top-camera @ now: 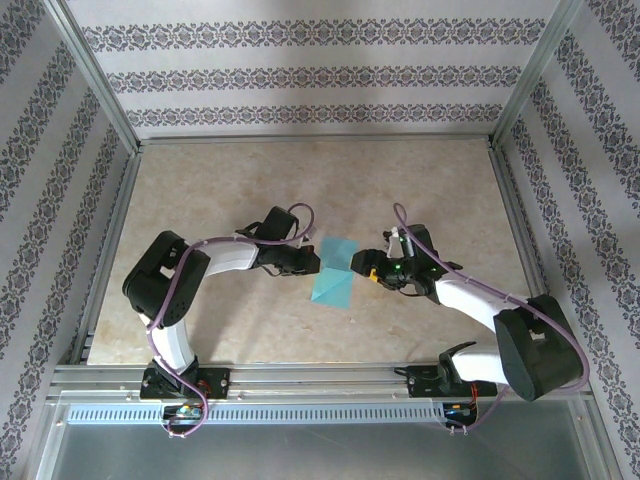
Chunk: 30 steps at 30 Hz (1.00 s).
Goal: Fold a paper plane with a square sheet of paper (fold left side to right side)
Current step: Turn over the paper at the center of the table.
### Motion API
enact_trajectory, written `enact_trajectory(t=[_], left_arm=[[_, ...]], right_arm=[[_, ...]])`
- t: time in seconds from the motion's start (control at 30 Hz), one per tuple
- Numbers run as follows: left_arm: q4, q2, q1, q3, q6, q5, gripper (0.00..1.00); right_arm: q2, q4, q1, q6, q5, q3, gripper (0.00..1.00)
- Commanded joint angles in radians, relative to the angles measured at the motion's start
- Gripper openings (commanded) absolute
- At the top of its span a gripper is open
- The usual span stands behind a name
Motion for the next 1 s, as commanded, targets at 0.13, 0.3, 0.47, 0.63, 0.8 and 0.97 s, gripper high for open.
enact_trajectory(t=[0.13,0.3,0.47,0.63,0.8,0.97], left_arm=[[0.122,-0.133,0.002,-0.074,-0.04,-0.057,0.0],[0.14,-0.151,0.002,-0.089,-0.055,-0.065,0.0],[0.138,-0.148,0.002,-0.093,-0.056,-0.065,0.0],[0.132,-0.146,0.002,-0.094,-0.054,-0.07,0.0],[0.116,-0.171,0.002,-0.101,-0.055,-0.097,0.07],[0.13,-0.264,0.042,-0.136,-0.095,-0.118,0.32]], right_arm=[[0.069,0.162,0.069,0.083,-0.004,0.012,0.65],[0.128,0.249,0.112,0.112,0.018,0.023,0.62],[0.213,0.334,0.145,0.128,0.049,0.048,0.57],[0.287,0.392,0.168,0.137,0.06,0.084,0.46],[0.29,0.393,0.176,0.129,0.074,0.089,0.23],[0.221,0.375,0.156,0.099,0.084,0.079,0.01]])
